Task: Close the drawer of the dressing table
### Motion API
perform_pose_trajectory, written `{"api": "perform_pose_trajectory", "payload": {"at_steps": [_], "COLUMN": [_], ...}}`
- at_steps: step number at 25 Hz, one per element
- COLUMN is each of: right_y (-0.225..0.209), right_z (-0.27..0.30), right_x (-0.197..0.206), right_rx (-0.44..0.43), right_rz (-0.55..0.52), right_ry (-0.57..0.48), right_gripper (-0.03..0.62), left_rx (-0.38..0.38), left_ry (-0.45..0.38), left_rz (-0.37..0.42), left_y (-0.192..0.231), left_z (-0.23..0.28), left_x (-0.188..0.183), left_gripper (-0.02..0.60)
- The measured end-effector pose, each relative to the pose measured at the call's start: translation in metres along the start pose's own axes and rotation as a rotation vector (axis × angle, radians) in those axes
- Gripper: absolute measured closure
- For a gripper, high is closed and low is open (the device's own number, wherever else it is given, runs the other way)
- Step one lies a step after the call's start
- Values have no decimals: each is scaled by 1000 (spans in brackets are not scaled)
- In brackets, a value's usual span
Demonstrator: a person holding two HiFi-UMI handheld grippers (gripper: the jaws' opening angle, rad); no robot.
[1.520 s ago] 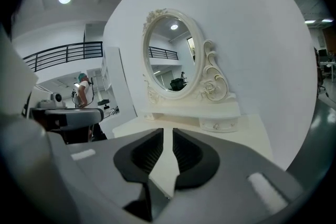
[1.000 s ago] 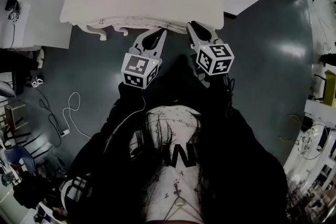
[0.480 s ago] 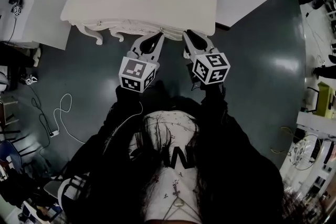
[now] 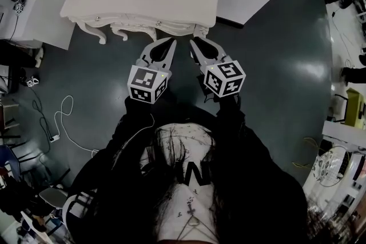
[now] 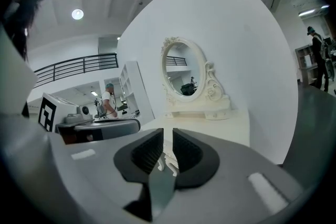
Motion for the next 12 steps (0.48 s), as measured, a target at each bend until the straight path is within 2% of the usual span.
{"api": "perform_pose_trajectory", "payload": {"at_steps": [5,12], "right_y": [-1,11], "right_z": [-46,-80], "right_x": [-3,-1], "right_rx": [-30,-95], "right_rz": [7,11], "right_ry": [-3,7], "right_gripper": [531,531], "left_rx": [-20,-78], "left_ry": [2,2], "left_rz": [13,27], "left_y": [-49,-80], "left_z": [-15,-37], "left_x": [5,8], "left_gripper": [581,581]}}
Point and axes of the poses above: the fingertips, and each gripper's own axes: z forward along the fingers, y to its left, x out of its underside, the point moved 3 cm from there along -z, backward along the fingers, and after that the axes turned 15 degrees about -y, right-handed, at the moved point
